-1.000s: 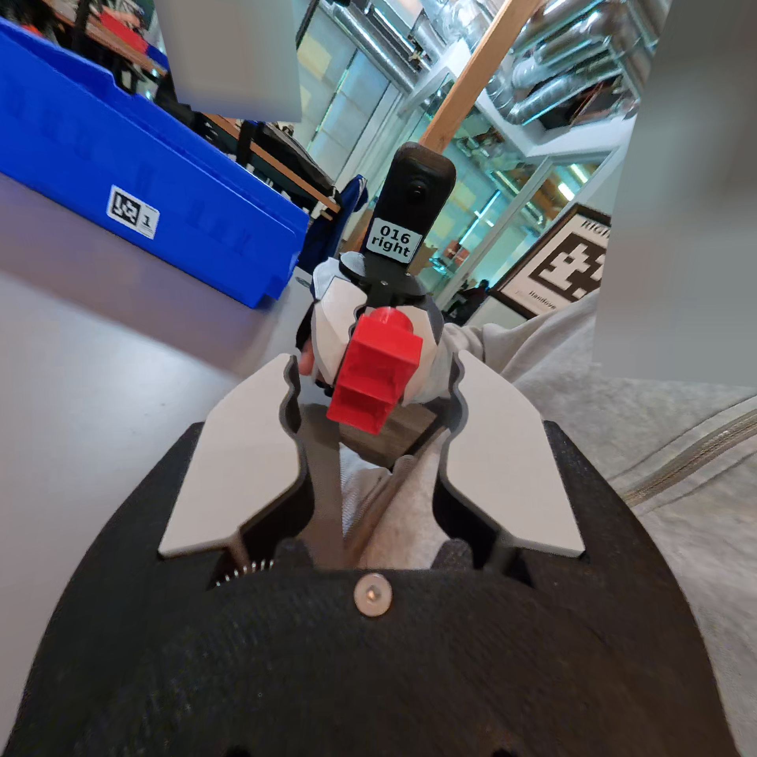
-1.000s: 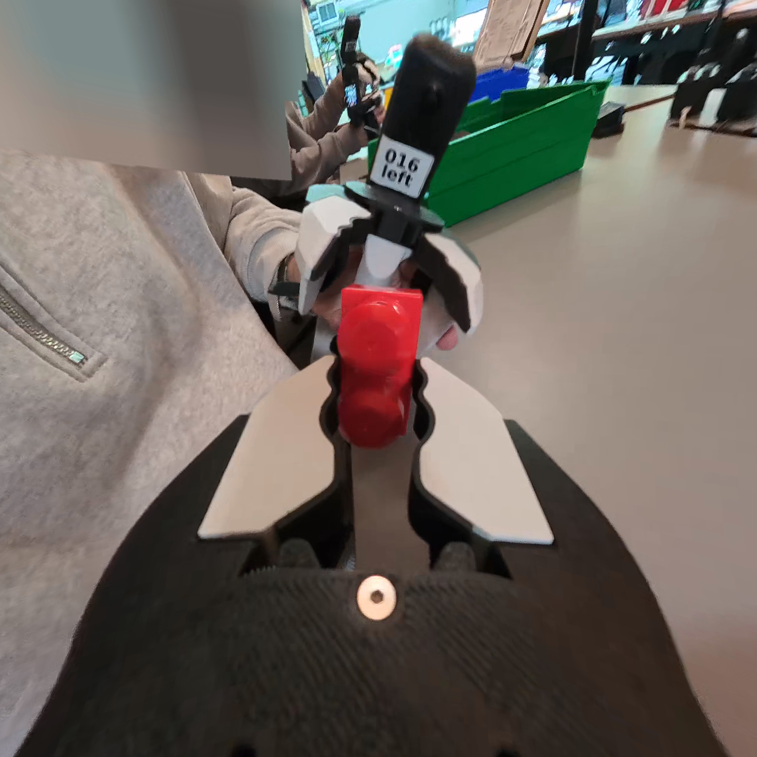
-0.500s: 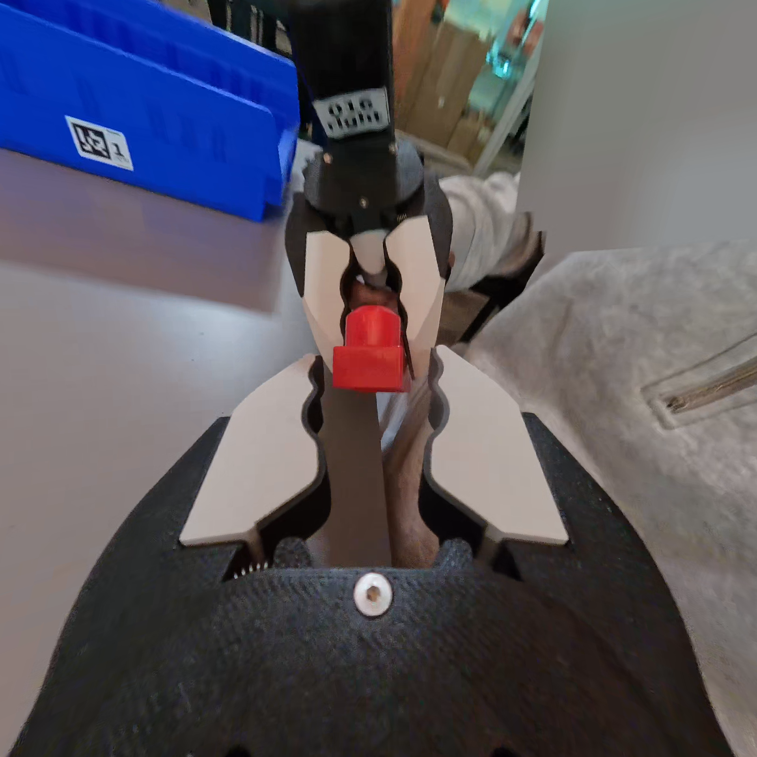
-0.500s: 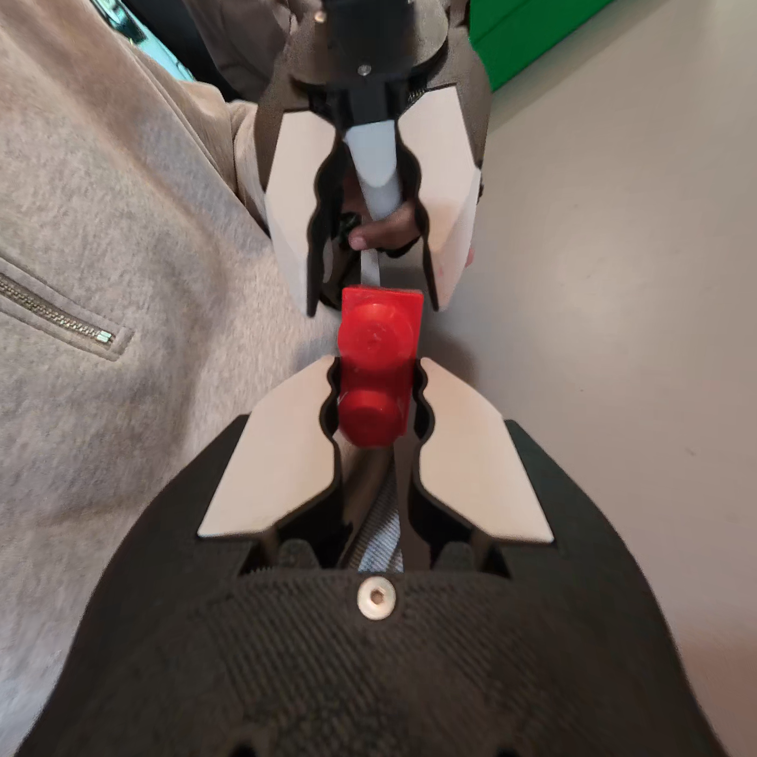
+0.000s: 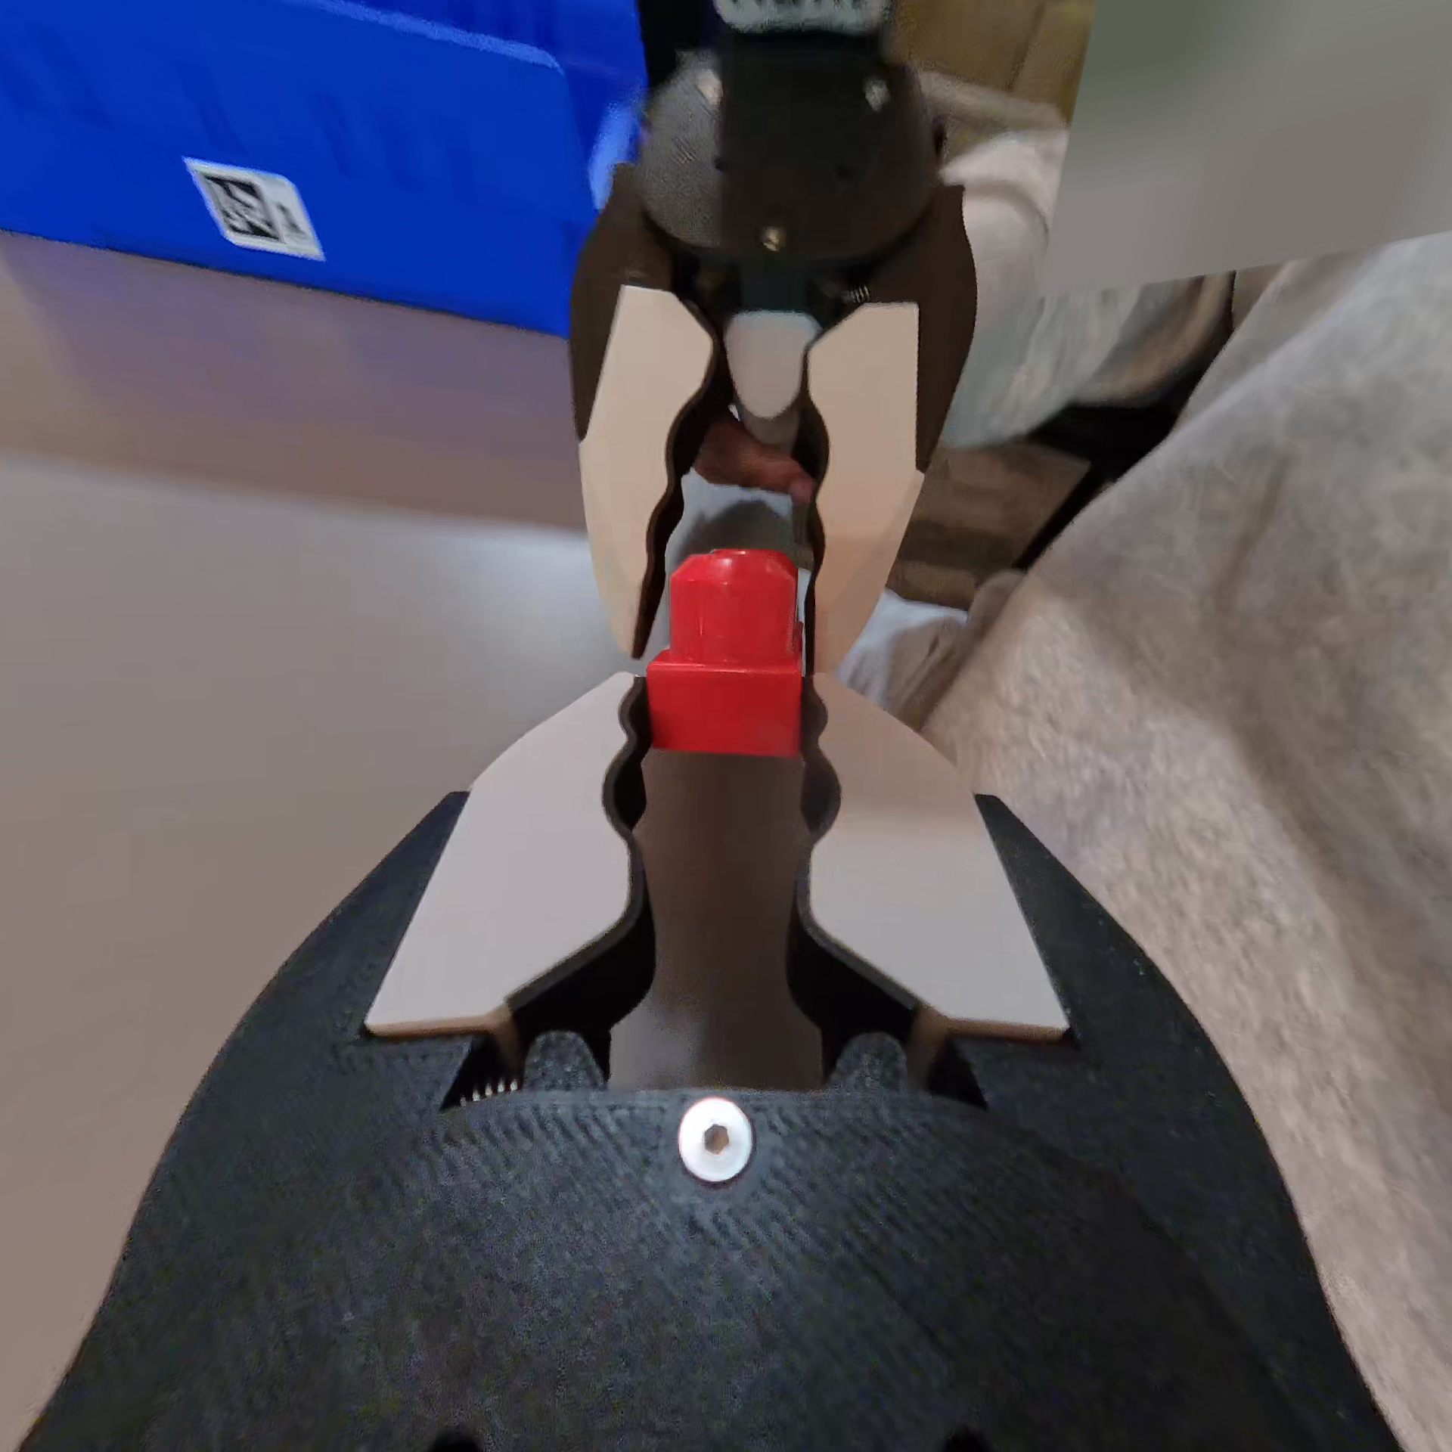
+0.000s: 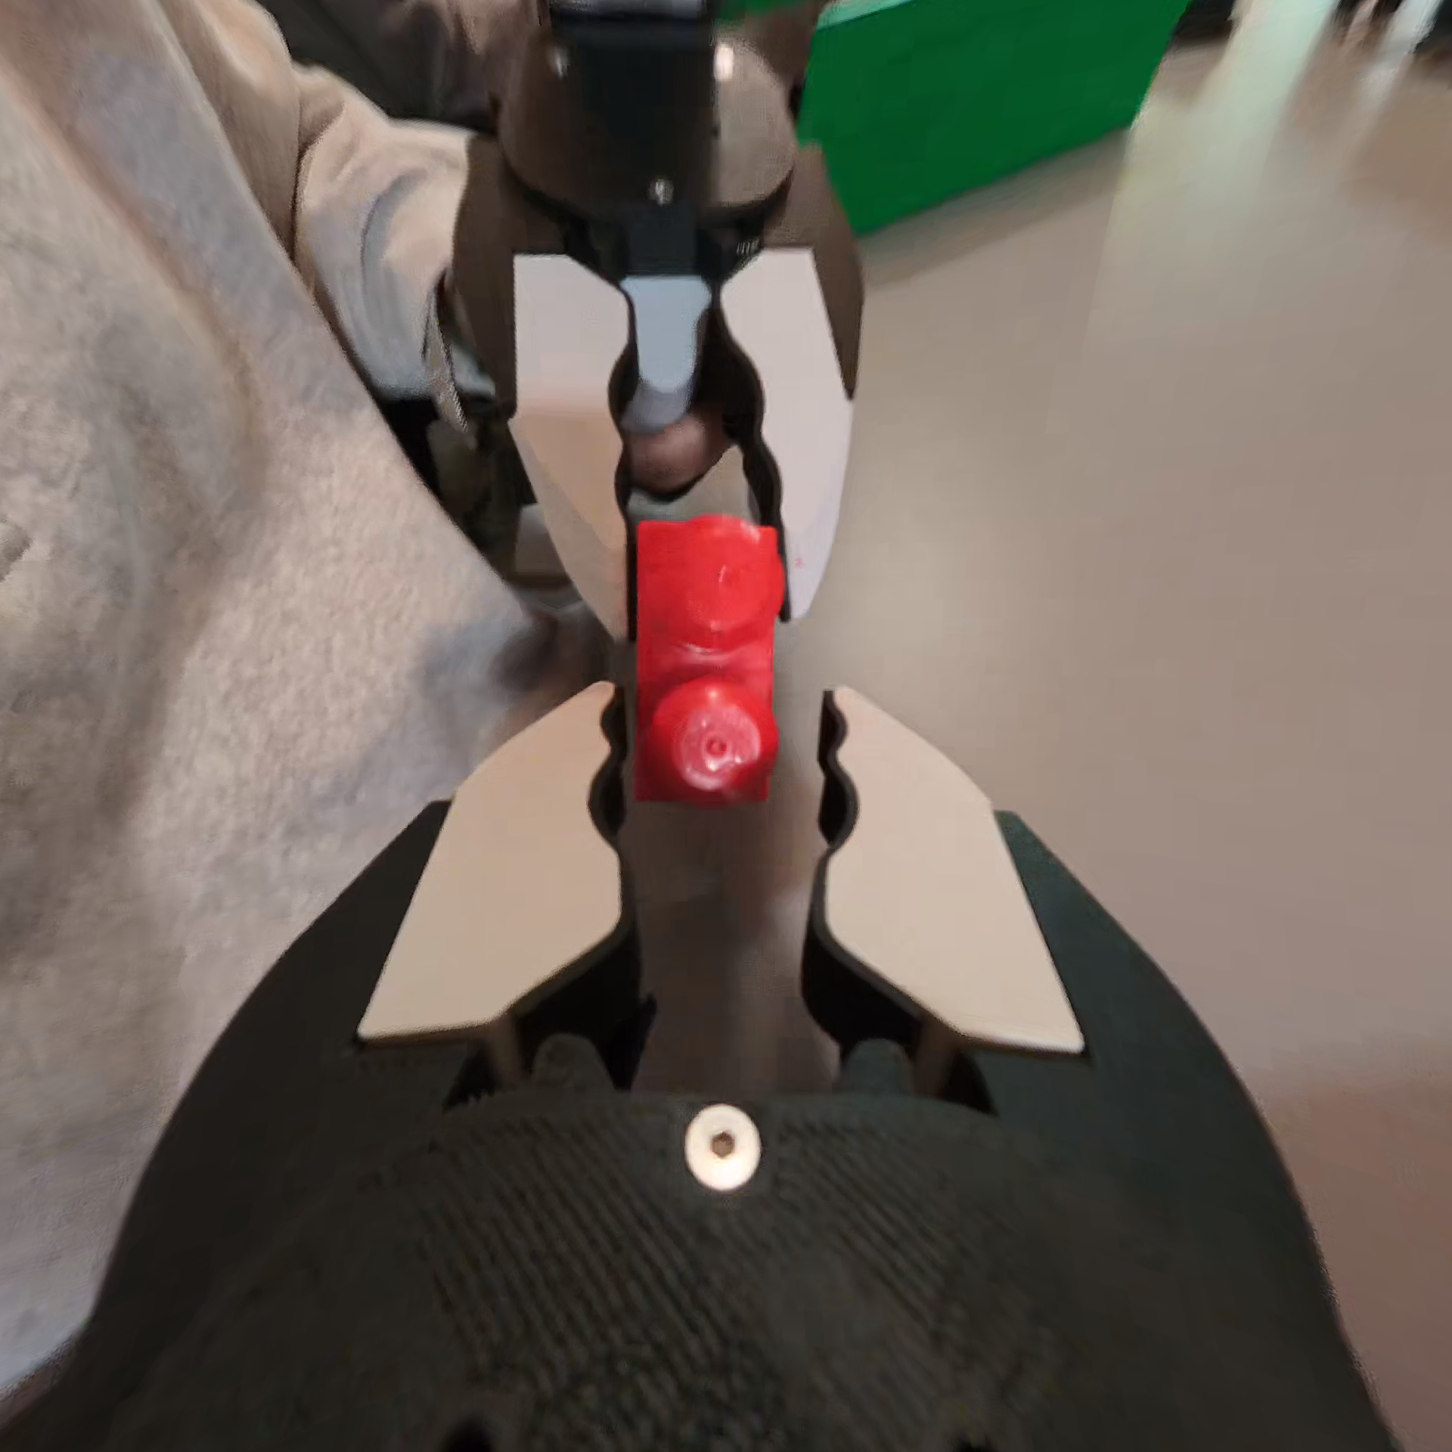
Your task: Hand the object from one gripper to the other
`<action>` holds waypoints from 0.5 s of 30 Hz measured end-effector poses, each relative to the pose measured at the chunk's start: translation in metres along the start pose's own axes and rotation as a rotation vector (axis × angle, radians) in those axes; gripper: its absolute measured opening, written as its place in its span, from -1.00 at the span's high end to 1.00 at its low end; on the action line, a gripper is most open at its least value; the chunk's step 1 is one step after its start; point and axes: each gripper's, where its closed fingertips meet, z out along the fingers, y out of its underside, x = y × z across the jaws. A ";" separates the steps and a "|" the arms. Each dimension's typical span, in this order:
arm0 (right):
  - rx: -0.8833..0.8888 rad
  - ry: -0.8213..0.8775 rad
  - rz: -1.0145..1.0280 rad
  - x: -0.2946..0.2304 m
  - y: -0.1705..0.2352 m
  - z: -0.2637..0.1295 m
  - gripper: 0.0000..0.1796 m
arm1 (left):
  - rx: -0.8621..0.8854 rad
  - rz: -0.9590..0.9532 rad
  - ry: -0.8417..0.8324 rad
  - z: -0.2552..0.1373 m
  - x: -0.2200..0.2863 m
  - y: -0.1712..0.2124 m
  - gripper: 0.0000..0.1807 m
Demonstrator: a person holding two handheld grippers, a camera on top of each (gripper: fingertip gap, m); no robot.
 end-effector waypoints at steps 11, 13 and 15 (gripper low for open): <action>0.392 0.120 -0.028 0.021 -0.050 -0.026 0.35 | 0.445 -0.362 0.100 -0.039 -0.026 -0.044 0.60; 0.418 0.076 0.036 0.017 -0.053 -0.020 0.38 | 0.445 -0.345 0.109 -0.036 -0.022 -0.045 0.60; 0.425 0.021 0.128 0.014 -0.054 -0.015 0.50 | 0.445 -0.308 0.115 -0.033 -0.017 -0.046 0.60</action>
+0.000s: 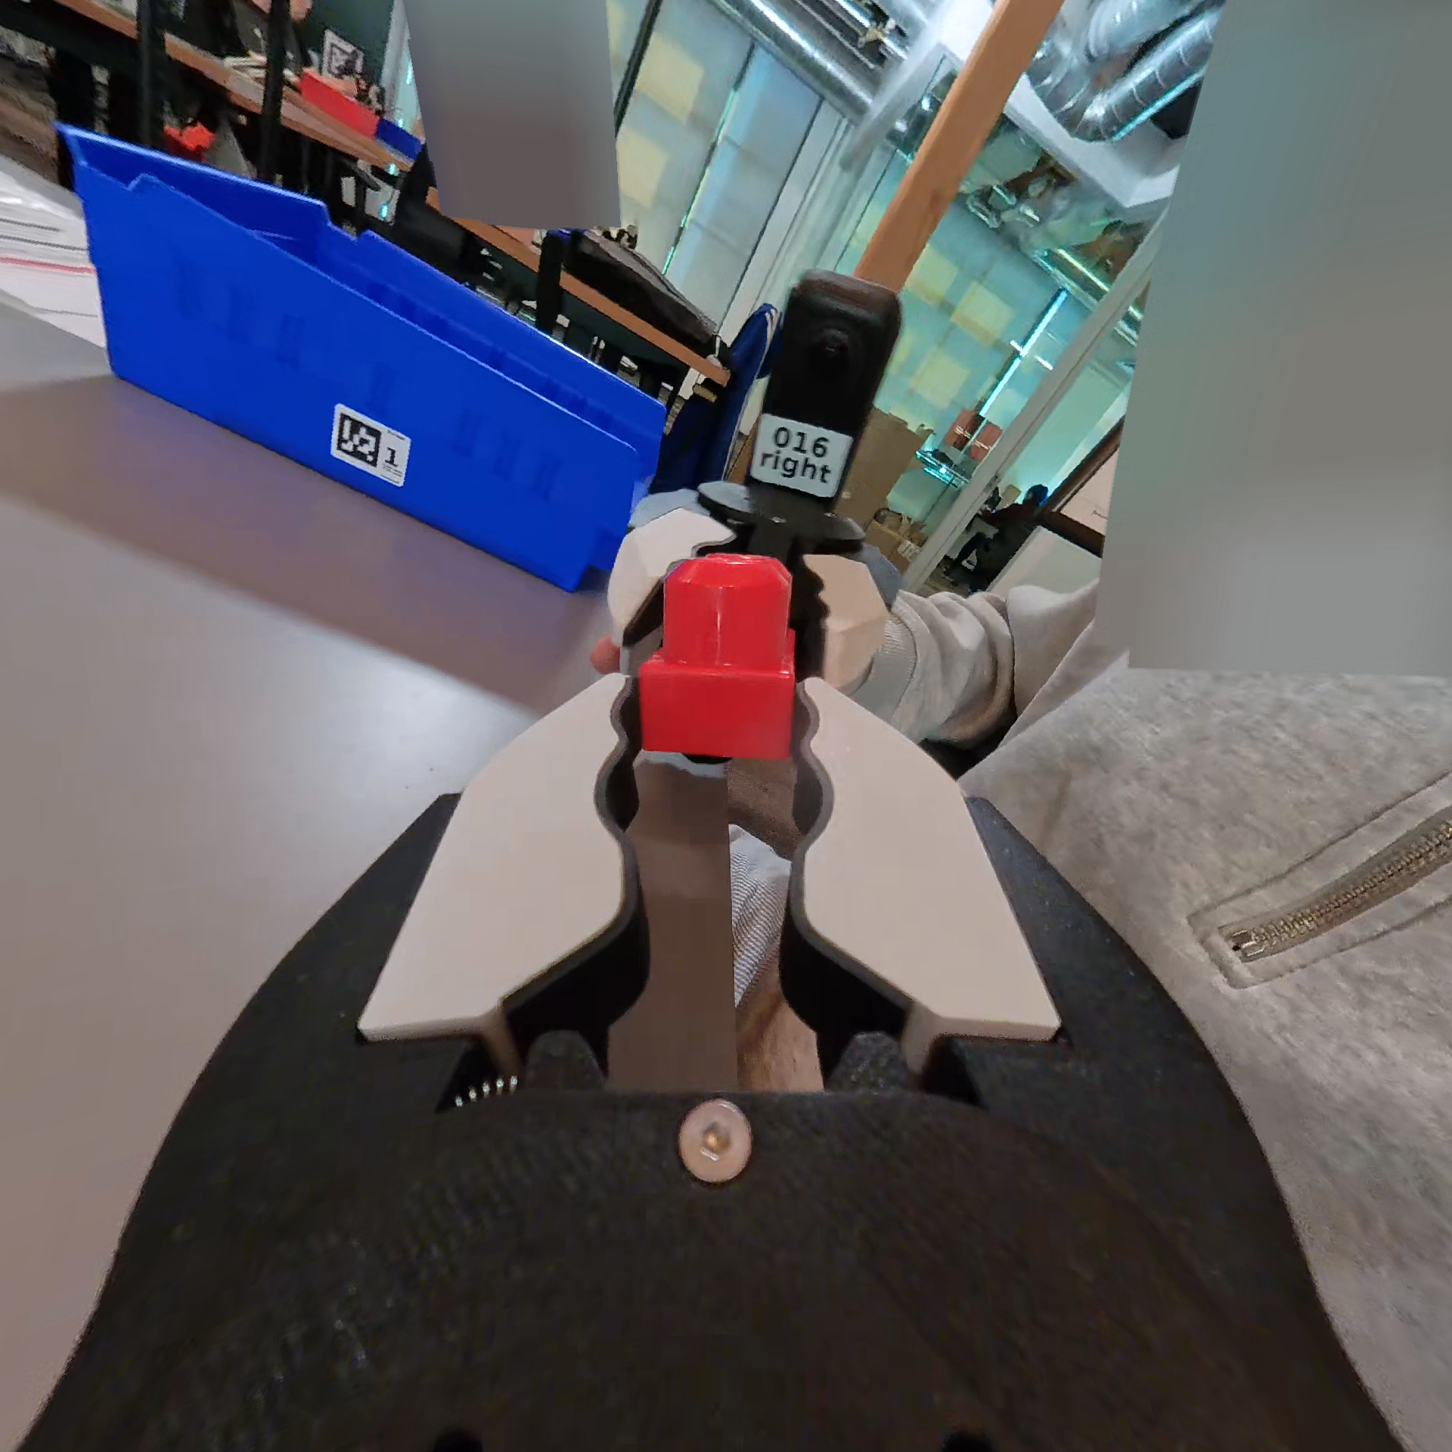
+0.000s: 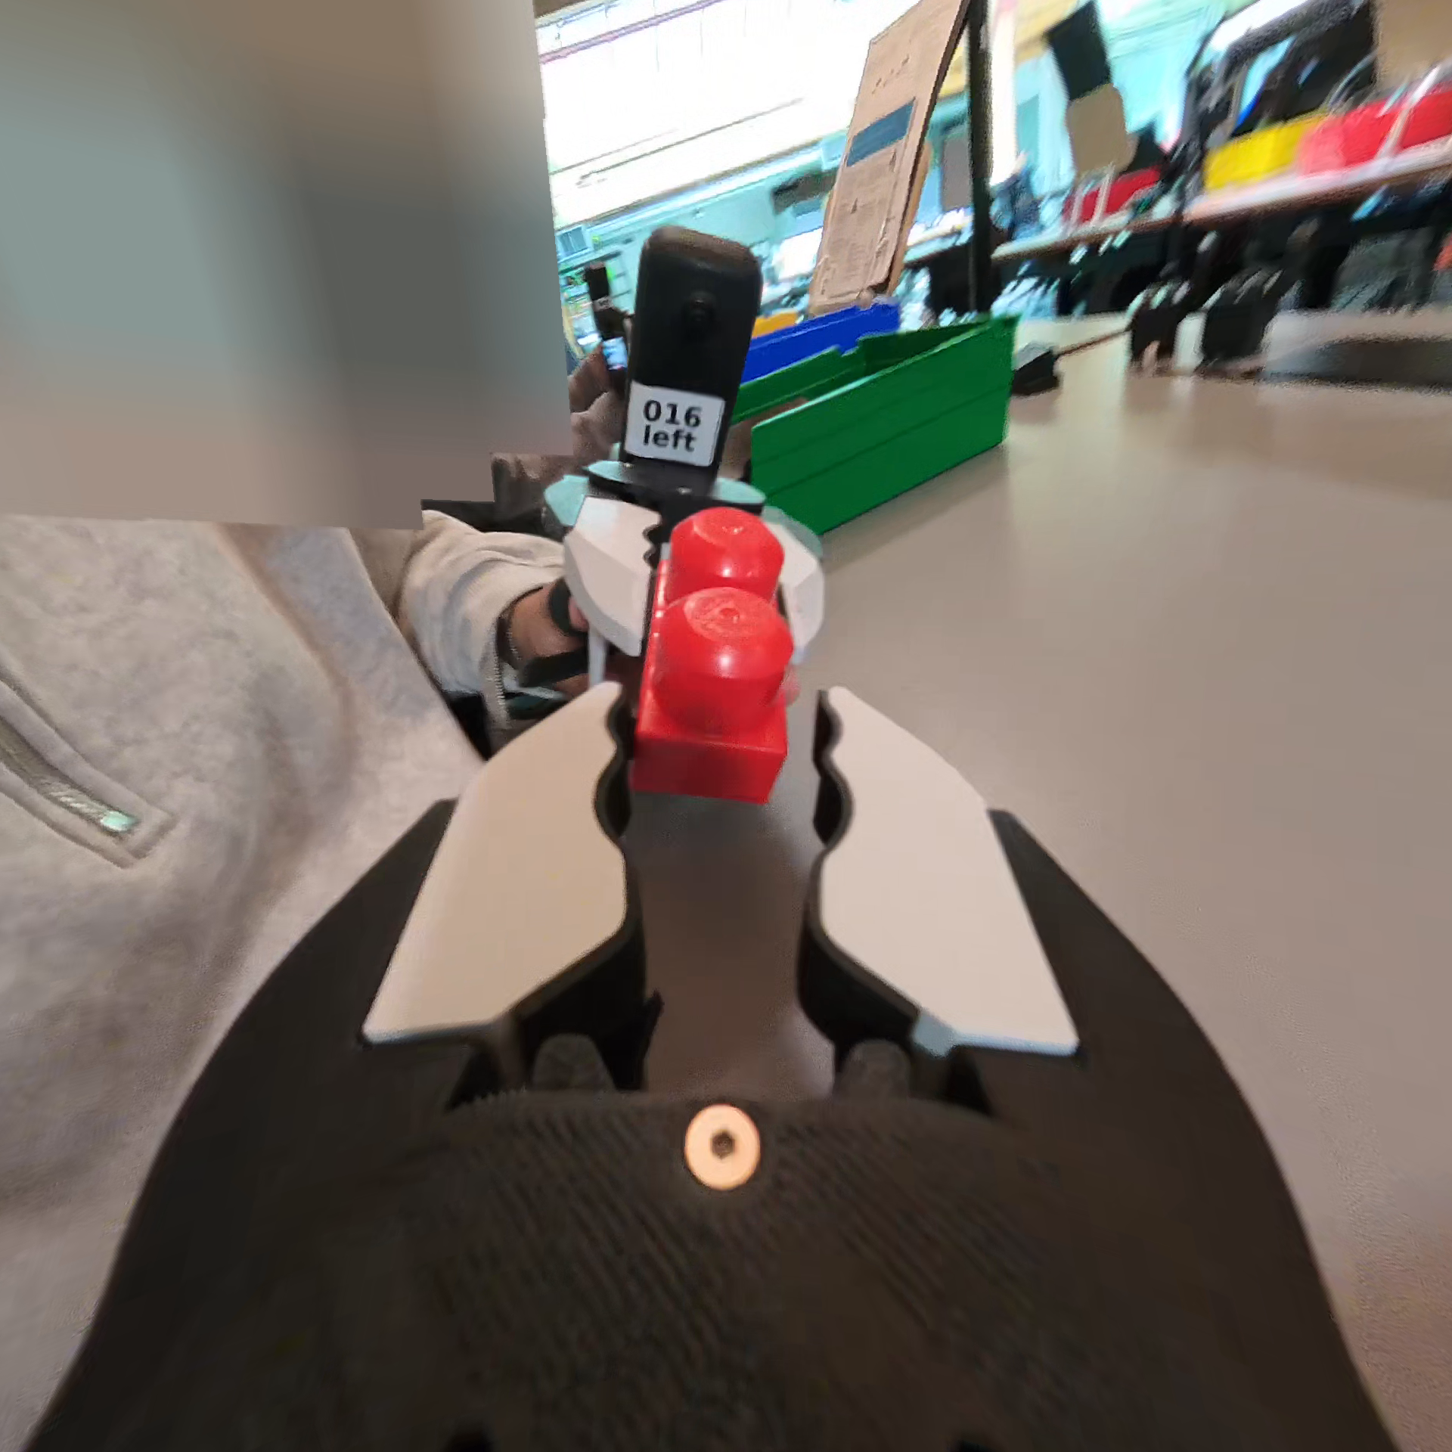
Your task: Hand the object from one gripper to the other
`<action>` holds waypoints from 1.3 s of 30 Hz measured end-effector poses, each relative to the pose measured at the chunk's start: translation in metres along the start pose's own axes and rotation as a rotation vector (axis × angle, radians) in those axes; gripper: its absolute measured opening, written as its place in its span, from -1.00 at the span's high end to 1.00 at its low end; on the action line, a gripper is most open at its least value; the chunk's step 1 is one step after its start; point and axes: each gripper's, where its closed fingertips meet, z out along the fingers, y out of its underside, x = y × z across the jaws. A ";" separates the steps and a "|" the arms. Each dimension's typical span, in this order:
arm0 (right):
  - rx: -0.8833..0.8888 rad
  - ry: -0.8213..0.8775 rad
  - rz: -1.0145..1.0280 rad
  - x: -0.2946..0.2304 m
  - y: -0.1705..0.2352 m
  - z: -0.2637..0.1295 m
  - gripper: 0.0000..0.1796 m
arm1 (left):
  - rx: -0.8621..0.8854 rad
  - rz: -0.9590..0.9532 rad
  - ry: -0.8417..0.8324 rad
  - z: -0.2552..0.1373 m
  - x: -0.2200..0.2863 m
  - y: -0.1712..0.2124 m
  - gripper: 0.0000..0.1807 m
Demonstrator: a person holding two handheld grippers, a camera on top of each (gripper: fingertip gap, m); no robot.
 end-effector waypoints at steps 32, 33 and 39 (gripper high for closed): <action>-0.231 0.137 -0.511 0.006 0.027 0.001 0.29 | -0.057 -0.633 0.284 0.002 0.005 0.019 0.53; -0.210 0.137 -0.455 0.008 0.026 0.002 0.23 | -0.033 -0.620 0.280 0.001 0.004 0.015 0.53; 0.026 0.096 -0.054 0.013 -0.009 -0.009 0.26 | 0.082 -0.436 0.207 -0.008 -0.003 -0.005 0.54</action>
